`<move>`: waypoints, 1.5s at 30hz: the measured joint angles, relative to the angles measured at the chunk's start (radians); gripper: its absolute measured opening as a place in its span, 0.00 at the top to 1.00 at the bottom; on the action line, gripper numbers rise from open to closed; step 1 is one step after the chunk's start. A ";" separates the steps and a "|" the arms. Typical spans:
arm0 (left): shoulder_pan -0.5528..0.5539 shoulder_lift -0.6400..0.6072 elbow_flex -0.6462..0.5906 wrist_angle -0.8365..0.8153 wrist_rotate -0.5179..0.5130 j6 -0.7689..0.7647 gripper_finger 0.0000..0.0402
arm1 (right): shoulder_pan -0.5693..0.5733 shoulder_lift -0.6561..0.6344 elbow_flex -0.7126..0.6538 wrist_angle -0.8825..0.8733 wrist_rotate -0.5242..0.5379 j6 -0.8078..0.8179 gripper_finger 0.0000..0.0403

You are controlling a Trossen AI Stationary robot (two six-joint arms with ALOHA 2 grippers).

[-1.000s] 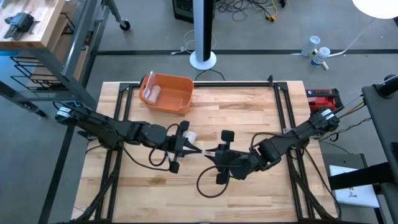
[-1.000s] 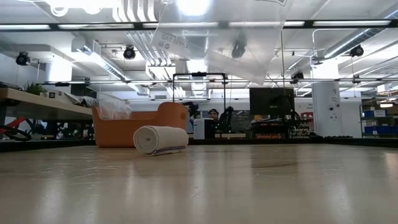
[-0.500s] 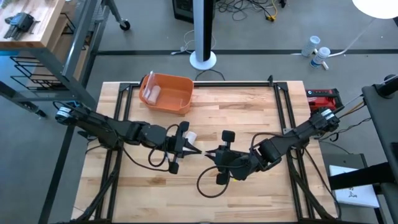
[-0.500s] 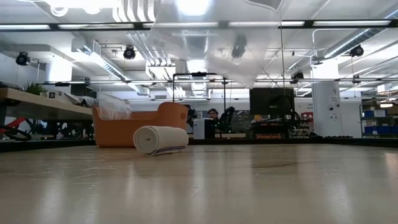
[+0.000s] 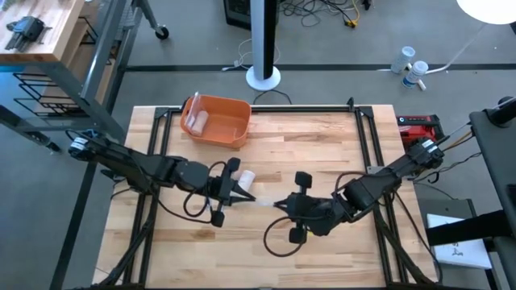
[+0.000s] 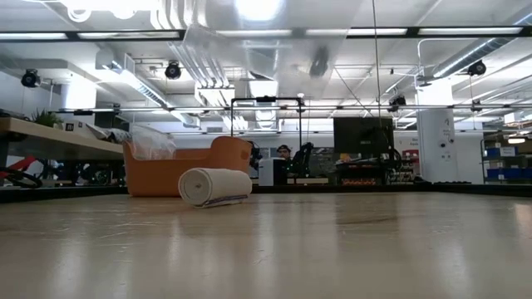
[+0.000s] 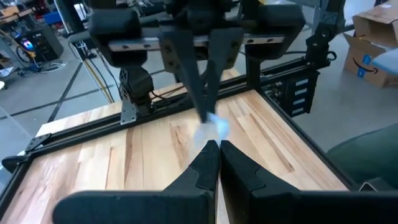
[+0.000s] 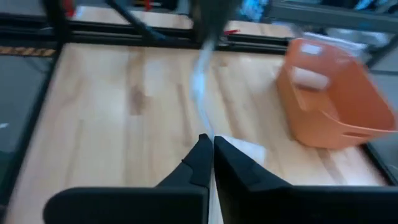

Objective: Roll bandage
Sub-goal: Open the transparent zip bag

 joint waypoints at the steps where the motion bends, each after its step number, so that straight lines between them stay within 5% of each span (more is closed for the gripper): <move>1: 0.000 0.003 0.000 0.003 0.000 -0.001 1.00 | 0.000 0.000 0.000 0.003 -0.026 -0.007 0.98; 15: 0.001 0.028 0.001 0.021 0.000 0.027 1.00 | -0.031 0.017 0.000 0.117 -0.026 -0.119 0.68; 33: 0.002 0.029 0.002 0.053 0.000 0.026 1.00 | -0.051 0.060 0.005 0.122 -0.052 -0.090 0.93; 45: 0.002 0.029 0.002 0.059 0.000 -0.027 1.00 | -0.061 0.060 0.036 0.179 -0.062 -0.087 0.83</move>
